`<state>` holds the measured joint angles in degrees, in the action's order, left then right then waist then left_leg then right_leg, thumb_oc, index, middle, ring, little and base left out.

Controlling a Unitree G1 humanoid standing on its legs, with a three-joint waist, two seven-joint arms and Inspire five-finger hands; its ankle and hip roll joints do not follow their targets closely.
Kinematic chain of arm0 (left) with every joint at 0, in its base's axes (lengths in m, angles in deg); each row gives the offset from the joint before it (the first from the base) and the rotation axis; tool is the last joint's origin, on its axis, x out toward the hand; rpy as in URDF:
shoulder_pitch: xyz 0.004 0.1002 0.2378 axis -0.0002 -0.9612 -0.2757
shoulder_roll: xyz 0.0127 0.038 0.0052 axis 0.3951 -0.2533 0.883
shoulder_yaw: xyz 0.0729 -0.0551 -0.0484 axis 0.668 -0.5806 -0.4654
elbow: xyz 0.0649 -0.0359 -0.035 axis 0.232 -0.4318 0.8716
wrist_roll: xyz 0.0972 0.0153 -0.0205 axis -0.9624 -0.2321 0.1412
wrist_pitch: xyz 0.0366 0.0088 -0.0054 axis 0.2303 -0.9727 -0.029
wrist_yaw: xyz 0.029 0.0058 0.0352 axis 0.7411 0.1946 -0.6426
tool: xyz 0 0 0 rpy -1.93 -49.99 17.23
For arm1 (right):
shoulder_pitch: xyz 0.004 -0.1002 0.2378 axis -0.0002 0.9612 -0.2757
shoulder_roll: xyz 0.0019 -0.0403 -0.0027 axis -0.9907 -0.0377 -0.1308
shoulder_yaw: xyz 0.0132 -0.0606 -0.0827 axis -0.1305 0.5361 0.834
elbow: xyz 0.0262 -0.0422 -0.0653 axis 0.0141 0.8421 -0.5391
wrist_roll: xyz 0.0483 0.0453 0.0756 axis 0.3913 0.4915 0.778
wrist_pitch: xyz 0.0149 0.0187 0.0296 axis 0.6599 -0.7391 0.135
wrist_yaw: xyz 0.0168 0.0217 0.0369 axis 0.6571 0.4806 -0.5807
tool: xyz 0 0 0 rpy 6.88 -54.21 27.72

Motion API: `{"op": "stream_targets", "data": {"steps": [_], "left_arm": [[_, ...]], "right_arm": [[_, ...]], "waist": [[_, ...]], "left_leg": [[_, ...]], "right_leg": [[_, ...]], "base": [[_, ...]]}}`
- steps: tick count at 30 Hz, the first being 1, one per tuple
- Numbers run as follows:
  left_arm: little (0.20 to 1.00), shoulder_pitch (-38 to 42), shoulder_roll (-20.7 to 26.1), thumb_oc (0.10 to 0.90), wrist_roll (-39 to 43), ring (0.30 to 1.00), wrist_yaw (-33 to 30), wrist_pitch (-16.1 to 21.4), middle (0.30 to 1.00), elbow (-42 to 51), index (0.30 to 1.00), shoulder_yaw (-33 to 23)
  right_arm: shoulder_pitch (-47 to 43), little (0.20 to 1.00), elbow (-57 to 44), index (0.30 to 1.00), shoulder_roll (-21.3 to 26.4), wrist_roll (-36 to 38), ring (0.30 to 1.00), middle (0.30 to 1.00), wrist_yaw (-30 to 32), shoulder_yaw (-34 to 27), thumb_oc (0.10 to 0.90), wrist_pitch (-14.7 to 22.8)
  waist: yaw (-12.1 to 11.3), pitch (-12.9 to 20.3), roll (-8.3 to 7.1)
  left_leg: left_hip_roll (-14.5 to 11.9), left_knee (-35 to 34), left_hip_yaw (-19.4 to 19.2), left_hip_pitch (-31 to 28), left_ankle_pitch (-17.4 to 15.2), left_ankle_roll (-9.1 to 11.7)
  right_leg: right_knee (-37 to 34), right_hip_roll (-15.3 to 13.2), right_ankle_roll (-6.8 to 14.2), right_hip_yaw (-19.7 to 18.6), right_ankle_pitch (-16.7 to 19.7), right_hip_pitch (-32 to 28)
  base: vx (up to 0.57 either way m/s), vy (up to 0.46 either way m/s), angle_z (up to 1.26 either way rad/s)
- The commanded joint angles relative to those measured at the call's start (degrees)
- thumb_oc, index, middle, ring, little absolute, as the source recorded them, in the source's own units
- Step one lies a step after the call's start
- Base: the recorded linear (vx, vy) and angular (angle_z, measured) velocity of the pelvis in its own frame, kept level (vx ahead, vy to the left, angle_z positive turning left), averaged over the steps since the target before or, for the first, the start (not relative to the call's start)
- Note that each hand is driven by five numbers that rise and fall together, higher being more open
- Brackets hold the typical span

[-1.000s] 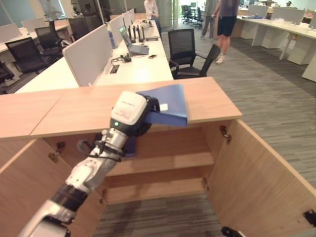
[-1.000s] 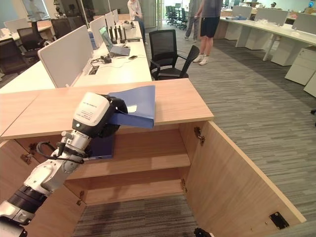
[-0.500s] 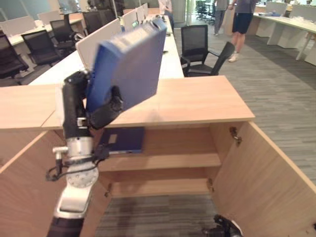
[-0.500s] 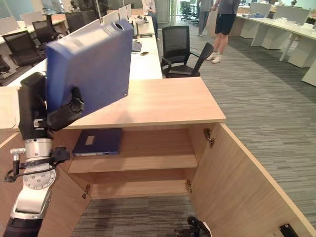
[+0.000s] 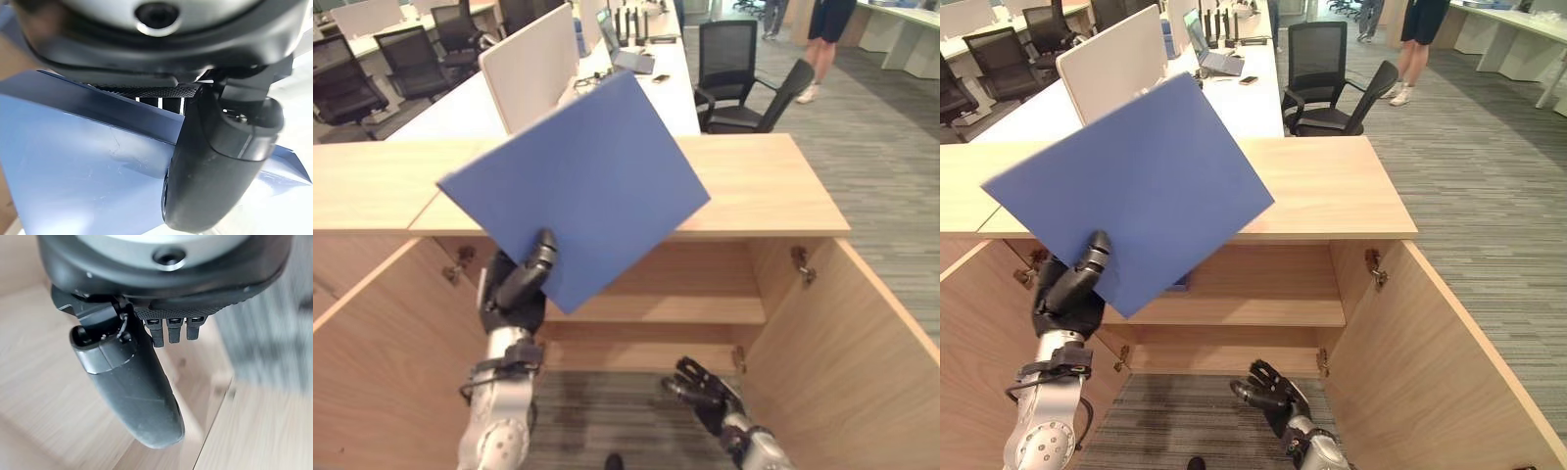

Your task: Put the empty folder in the office cabinet

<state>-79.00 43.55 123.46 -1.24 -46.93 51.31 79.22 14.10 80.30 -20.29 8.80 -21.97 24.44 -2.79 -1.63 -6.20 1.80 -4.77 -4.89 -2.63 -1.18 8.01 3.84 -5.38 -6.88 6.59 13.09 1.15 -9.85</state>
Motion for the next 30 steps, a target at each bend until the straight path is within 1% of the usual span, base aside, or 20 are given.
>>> {"op": "stream_targets", "data": {"steps": [1,3,4,6,9,11,15,19,21,23,25,30], "left_arm": [[0.300,6.46,1.34,0.400,4.49,0.300,6.02,3.40,0.300,5.65,0.300,-2.38],[0.300,5.92,1.11,0.400,5.21,0.300,6.31,2.94,0.300,5.38,0.300,-1.64],[0.300,4.97,0.75,0.400,6.70,0.300,7.05,2.07,0.300,4.41,0.300,0.09],[0.300,4.53,0.67,0.400,6.58,0.300,7.41,1.53,0.300,4.15,0.300,0.54],[0.300,3.38,-0.20,0.400,7.42,0.300,8.29,0.45,0.300,2.12,0.300,2.16],[0.300,2.48,-0.80,0.400,7.39,0.300,8.66,-0.60,0.300,-0.34,0.300,3.19],[0.300,2.38,-1.39,0.400,6.99,0.300,9.00,-1.26,0.300,-5.13,0.300,3.25],[0.300,2.25,-1.61,0.400,6.48,0.300,9.16,-1.45,0.300,-7.58,0.300,3.01],[0.300,2.03,-1.56,0.400,6.03,0.300,9.64,-2.01,0.300,-9.03,0.300,3.14],[0.300,2.04,-1.55,0.400,5.90,0.300,9.96,-2.26,0.300,-9.39,0.300,3.27],[0.300,1.93,-1.47,0.400,5.43,0.300,10.21,-2.45,0.300,-9.66,0.300,3.56],[0.300,1.79,-1.43,0.400,4.85,0.300,10.37,-2.99,0.300,-10.60,0.300,4.33]], "right_arm": [[-6.15,0.900,-5.88,0.900,-2.35,9.87,0.900,0.900,-6.02,1.10,0.800,1.75],[-6.13,0.900,-7.62,0.900,-2.18,10.80,0.900,0.900,-6.33,1.98,0.800,1.57],[-6.47,0.900,-11.98,0.900,-1.89,12.58,0.900,0.900,-7.35,3.56,0.800,1.81],[-6.54,0.900,-13.45,0.900,-1.70,13.28,0.900,0.900,-7.69,4.00,0.800,1.86],[-7.97,0.900,-17.53,0.900,-2.01,15.21,0.900,0.900,-8.41,5.39,0.800,3.18],[-10.71,0.900,-20.63,0.900,-3.52,16.27,0.900,0.900,-8.68,6.71,0.800,4.44],[-15.50,0.900,-21.46,0.900,-5.80,17.02,0.900,0.900,-8.12,7.40,0.800,6.02],[-17.98,0.900,-22.19,0.900,-7.03,18.05,0.900,0.900,-7.52,7.37,0.800,7.29],[-19.81,0.900,-23.22,0.900,-7.78,18.80,0.900,0.900,-6.94,6.88,0.800,8.62],[-20.08,0.900,-23.52,0.900,-7.92,18.91,0.900,0.900,-6.90,6.78,0.800,8.63],[-21.33,0.900,-24.05,0.900,-8.47,19.59,0.900,0.900,-6.20,6.17,0.800,9.79],[-22.46,0.900,-24.43,0.900,-9.20,20.24,0.900,0.900,-5.24,5.34,0.800,10.87]], "waist": [[-0.61,-0.53,-1.32],[-0.62,-0.45,-1.34],[-0.62,-0.46,-1.43],[-0.60,-0.43,-1.46],[-0.51,-0.34,-1.46],[-0.57,-0.28,-1.23],[-0.94,-0.03,-1.04],[-1.10,0.04,-0.95],[-1.20,0.13,-0.92],[-1.23,0.17,-0.94],[-1.29,0.31,-0.87],[-1.35,0.43,-0.82]], "left_leg": [[0.15,-0.11,-0.31,-5.92,-8.75,1.58],[0.15,-0.11,-0.22,-5.85,-8.69,1.57],[0.19,-0.11,0.03,-5.79,-8.65,1.45],[0.23,-0.11,0.16,-5.78,-8.67,1.40],[0.26,-0.11,0.35,-5.78,-8.72,1.24],[0.27,-0.11,0.37,-5.82,-8.75,1.09],[0.17,-0.11,-0.25,-5.87,-8.83,0.94],[0.06,-0.11,-0.52,-5.97,-8.79,0.90],[0.05,-0.11,-0.67,-5.91,-8.71,0.84],[0.06,-0.11,-0.73,-5.91,-8.71,0.83],[0.05,-0.11,-0.82,-5.90,-8.67,0.82],[0.02,-0.11,-0.78,-5.85,-8.67,0.80]], "right_leg": [[0.38,0.44,-0.04,-0.23,-4.34,-0.28],[0.38,0.38,-0.09,-0.29,-4.32,-0.30],[0.38,0.31,-0.20,-0.32,-4.26,-0.37],[0.38,0.30,-0.22,-0.31,-4.25,-0.44],[0.38,0.20,-0.27,-0.35,-4.18,-0.49],[0.53,0.14,-0.25,-0.38,-4.03,-0.25],[0.47,0.26,-0.22,-0.44,-3.84,0.11],[0.47,0.28,-0.29,-0.60,-3.84,0.09],[0.44,0.32,-0.33,-0.61,-3.84,0.06],[0.43,0.34,-0.34,-0.62,-3.86,0.03],[0.45,0.34,-0.36,-0.58,-3.82,0.08],[0.47,0.30,-0.41,-0.49,-3.77,0.19]], "base": [[-0.01,0.002,0.15],[-0.01,0.000,0.12],[-0.01,-0.004,0.08],[-0.01,-0.006,0.09],[0.00,-0.003,0.04],[0.00,0.000,0.00],[0.00,0.000,0.00],[0.00,0.000,0.00],[0.00,0.000,0.00],[0.00,0.000,0.00],[0.00,0.000,0.00],[0.00,0.001,-0.04]]}}
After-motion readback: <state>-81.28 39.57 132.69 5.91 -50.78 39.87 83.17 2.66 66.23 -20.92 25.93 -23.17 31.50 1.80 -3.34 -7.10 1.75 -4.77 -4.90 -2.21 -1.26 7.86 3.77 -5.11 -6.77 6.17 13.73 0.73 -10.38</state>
